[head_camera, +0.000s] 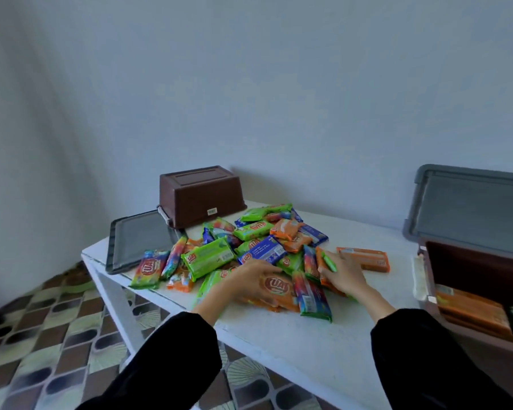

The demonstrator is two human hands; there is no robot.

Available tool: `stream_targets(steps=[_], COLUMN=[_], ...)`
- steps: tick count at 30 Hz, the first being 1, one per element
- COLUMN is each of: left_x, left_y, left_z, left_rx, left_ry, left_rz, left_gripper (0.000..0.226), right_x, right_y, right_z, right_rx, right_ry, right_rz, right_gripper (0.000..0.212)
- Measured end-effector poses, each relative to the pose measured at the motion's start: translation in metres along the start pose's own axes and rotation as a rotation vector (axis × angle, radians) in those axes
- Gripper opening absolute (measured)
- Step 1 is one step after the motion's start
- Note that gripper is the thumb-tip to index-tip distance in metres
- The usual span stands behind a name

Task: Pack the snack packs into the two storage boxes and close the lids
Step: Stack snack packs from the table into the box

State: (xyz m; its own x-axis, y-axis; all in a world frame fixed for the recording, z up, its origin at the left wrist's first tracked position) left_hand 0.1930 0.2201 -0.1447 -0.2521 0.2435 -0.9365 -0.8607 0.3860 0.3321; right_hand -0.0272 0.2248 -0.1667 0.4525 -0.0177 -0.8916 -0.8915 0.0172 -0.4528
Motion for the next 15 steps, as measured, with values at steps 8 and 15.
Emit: stream_targets(steps=[8,15], left_x=[-0.006,-0.017], left_y=[-0.007,-0.025], left_z=[0.002,0.01], left_rx=[0.09,0.081], left_ry=[0.064,-0.023], left_rz=[-0.12,-0.211], left_gripper=[0.061,0.063], right_x=[-0.012,-0.018], right_y=[0.003,0.006], right_z=[0.013,0.035], right_rx=[-0.087,-0.142], right_ry=[0.091,0.086], right_rz=[-0.087,-0.324], right_gripper=[0.054,0.062])
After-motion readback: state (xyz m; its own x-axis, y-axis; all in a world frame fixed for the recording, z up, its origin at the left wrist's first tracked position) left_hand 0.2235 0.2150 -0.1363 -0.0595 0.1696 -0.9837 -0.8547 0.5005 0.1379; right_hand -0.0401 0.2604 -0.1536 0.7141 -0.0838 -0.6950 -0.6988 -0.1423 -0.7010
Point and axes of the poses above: each hand's wrist, its own z-axis away from the middle knuckle, its own x-axis out of the palm, y = z × x, the point moved 5 cm from there along -z, towards the middle knuckle, and after that the axes turned 9 degrees about -x, right-handed, at the moved point
